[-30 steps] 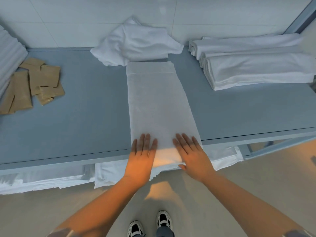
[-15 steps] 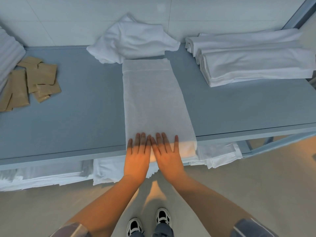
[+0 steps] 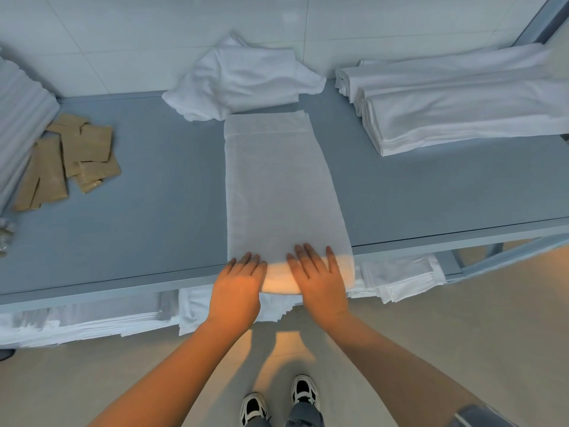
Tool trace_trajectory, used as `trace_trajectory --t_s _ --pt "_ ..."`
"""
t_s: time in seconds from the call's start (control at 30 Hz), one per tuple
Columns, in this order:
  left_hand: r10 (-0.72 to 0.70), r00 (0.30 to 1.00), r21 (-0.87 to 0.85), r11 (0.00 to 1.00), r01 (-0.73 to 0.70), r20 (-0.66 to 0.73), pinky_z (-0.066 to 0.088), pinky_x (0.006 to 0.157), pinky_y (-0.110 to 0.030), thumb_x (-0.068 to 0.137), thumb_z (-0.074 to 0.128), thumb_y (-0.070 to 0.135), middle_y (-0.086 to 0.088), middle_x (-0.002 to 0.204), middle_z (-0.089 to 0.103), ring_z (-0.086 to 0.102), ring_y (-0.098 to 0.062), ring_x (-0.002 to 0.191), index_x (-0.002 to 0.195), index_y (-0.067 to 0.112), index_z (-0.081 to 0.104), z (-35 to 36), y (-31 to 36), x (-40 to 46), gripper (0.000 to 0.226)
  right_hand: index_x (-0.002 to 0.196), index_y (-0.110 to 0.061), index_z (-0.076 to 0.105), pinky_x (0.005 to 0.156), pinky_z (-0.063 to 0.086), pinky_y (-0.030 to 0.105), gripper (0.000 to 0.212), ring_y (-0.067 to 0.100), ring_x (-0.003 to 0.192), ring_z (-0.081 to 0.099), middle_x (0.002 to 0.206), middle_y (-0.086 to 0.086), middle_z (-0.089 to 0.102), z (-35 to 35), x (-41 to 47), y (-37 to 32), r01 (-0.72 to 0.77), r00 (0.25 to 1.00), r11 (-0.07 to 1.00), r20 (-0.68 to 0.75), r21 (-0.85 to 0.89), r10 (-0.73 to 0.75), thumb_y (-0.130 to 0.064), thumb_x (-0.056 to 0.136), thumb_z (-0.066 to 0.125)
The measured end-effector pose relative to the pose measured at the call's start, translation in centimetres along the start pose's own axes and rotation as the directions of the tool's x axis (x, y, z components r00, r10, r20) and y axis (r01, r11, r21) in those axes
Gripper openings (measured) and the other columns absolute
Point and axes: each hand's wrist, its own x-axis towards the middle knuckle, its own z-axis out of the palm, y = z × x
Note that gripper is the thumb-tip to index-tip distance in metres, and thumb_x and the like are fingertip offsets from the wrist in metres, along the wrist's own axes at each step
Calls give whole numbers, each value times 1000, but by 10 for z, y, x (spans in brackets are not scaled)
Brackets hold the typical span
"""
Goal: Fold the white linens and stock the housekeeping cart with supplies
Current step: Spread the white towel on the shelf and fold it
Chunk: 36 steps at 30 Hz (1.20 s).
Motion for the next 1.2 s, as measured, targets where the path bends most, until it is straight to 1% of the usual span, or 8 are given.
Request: trace_trajectory --t_s 0.1,0.2,0.4,0.67,0.87,0.97,1.07,1.2 --pt "12 998 64 998 -16 62 51 89 -55 38 73 -11 -18 115 66 63 -35 109 110 3 69 2 -3 -10 73 117 -6 67 94 45 61 51 33 117 59 123 16 64 -4 -4 13 9 999 999 -36 42 -8 3 70 50" --pt "3 991 90 996 -15 133 44 97 -58 48 78 3 -21 128 58 55 -39 119 124 5 62 7 4 -16 77 115 -6 68 92 48 57 57 33 113 62 120 17 66 -12 2 12 25 999 995 22 98 -27 2 59 63" --pt "38 995 78 996 -46 90 50 86 -60 35 66 -27 -25 120 62 61 -43 110 120 1 65 6 -7 -8 90 117 -5 68 92 52 48 56 28 114 62 122 13 65 -25 -6 46 104 994 993 26 60 -106 3 70 37" --pt "53 996 67 996 -58 77 52 81 -59 31 70 -26 -24 118 64 63 -41 107 117 2 67 -5 -4 -7 91 118 0 66 91 53 46 72 28 114 62 123 14 65 -41 -13 63 7 989 997 149 73 -18 16 48 77" --pt "110 965 -90 992 -91 237 7 118 -41 71 41 -21 -12 155 26 20 -29 145 148 14 33 -7 -25 -12 85 152 -14 21 118 -3 26 78 13 148 9 160 1 14 -48 -15 82 36 894 965 424 259 -147 16 81 34" --pt "169 939 -338 939 -61 299 12 117 -27 88 36 -9 5 153 32 23 -14 144 144 29 40 -20 -42 -19 68 140 -21 48 112 8 9 66 -1 136 27 146 -10 41 -65 -20 89 -163 916 844 397 510 -63 13 84 39" --pt "82 958 -594 798 102 275 40 93 -11 97 50 11 27 124 58 54 3 113 115 47 60 -50 -48 -25 41 109 -22 69 83 41 18 34 1 96 60 107 -13 68 -87 -26 91 -371 918 608 375 701 129 2 88 58" --pt "-123 982 -787 587 189 144 43 70 -9 89 66 10 19 86 70 63 -1 83 93 34 69 -78 -46 -26 25 87 -28 66 61 39 16 14 8 67 53 70 -14 62 -111 -23 85 -417 895 361 309 834 321 -13 88 68"
